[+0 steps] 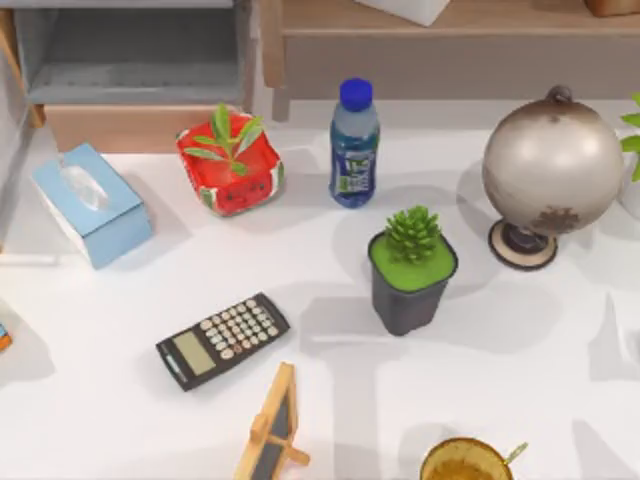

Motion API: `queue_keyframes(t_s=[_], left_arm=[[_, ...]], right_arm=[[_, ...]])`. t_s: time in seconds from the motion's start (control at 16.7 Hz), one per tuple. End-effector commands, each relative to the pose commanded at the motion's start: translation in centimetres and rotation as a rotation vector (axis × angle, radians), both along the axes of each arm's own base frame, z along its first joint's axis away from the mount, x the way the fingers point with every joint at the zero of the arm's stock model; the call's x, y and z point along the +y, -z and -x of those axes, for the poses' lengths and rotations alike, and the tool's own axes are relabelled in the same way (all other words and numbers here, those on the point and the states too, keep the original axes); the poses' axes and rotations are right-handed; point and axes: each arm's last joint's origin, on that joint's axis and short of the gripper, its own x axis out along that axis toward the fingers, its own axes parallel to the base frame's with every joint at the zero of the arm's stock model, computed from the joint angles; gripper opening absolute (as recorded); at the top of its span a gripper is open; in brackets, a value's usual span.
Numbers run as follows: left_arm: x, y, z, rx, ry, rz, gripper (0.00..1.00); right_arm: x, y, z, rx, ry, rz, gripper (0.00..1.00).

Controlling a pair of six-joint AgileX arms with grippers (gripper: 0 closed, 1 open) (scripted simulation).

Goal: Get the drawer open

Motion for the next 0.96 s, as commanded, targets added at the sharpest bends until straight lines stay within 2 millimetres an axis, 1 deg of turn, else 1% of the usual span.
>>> queue_keyframes(t_s=[0.6,0.66,0.96], left_arm=[[0.0,0.0,0.0,0.0,0.0,0.0,0.98],[0.0,0.0,0.0,0.0,0.0,0.0,1.0],[0.0,0.0,0.0,0.0,0.0,0.0,1.0]], right_arm=[[0.0,0.0,0.0,0.0,0.0,0.0,1.0],[0.0,0.0,0.0,0.0,0.0,0.0,1.0],[0.0,0.0,0.0,0.0,0.0,0.0,1.0]])
